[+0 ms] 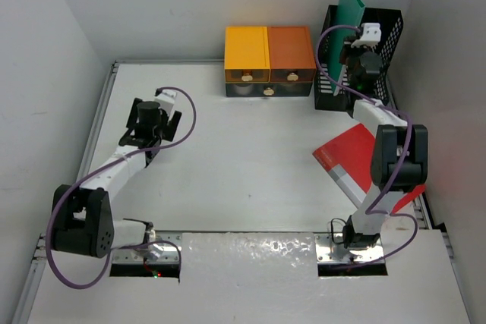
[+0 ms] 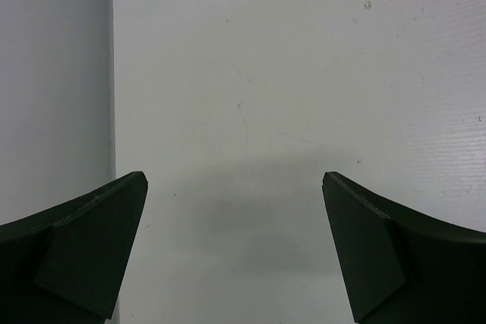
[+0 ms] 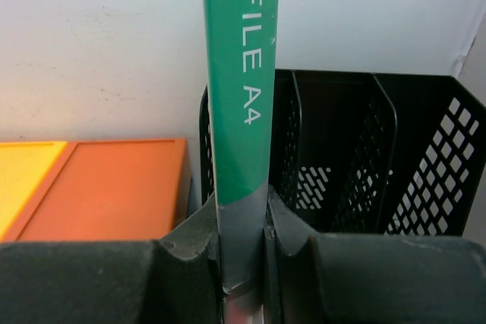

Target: Organize the desk

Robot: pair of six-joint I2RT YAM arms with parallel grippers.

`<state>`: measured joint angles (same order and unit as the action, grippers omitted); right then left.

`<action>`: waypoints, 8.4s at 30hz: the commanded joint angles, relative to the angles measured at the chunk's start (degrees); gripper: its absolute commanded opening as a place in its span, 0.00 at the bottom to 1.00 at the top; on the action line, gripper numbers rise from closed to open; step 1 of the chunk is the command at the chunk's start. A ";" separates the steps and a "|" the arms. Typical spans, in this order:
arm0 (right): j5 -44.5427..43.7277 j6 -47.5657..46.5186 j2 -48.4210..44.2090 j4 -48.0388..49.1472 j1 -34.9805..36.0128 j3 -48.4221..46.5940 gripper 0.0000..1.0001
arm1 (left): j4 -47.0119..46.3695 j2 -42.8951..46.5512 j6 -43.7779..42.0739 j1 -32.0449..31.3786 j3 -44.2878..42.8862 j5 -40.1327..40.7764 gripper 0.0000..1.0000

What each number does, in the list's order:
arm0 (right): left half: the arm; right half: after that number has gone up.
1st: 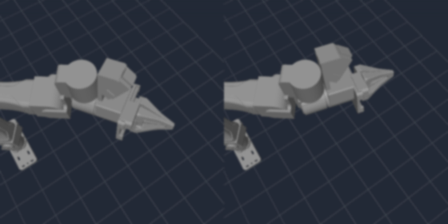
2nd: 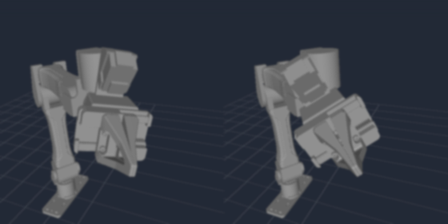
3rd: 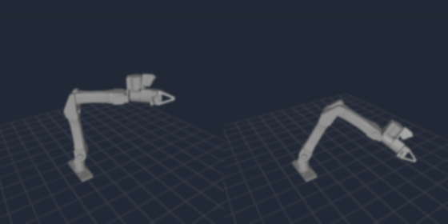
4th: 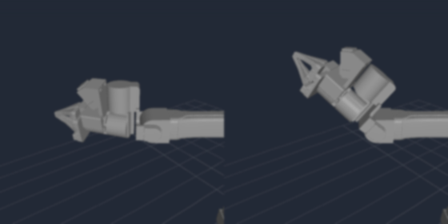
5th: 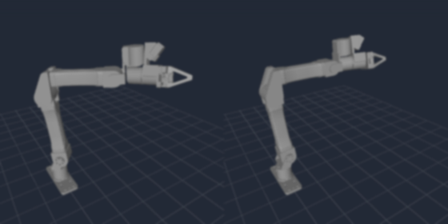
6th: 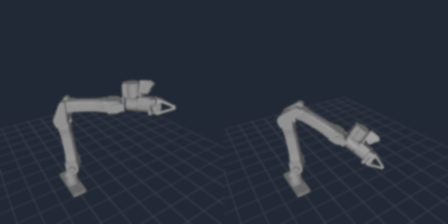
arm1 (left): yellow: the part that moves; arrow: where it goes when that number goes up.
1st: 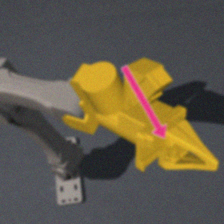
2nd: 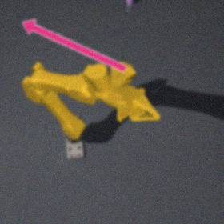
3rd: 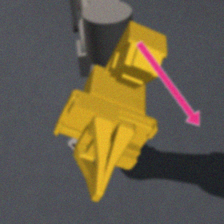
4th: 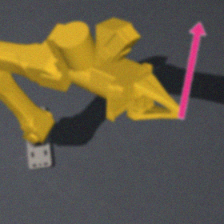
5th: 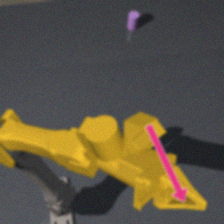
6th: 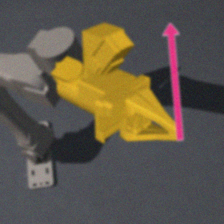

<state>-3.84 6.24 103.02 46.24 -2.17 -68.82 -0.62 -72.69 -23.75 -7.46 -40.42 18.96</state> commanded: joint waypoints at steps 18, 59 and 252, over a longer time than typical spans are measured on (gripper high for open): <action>1.99 -2.02 7.72 25.30 0.94 9.66 0.00 | -2.45 -0.88 -0.16 0.70 -0.44 -0.85 1.00; -13.65 8.44 12.81 13.89 1.12 -6.59 0.00 | -0.87 -1.58 -0.25 0.70 -1.06 -2.61 1.00; -10.67 -40.07 -46.60 -28.76 44.69 55.81 0.97 | 15.92 -49.48 26.91 -25.67 -53.62 -70.82 0.00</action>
<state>-11.33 -28.60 55.90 11.33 36.67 -13.69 16.73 -124.49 4.34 -33.65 -91.61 -51.29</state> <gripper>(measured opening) 0.970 0.005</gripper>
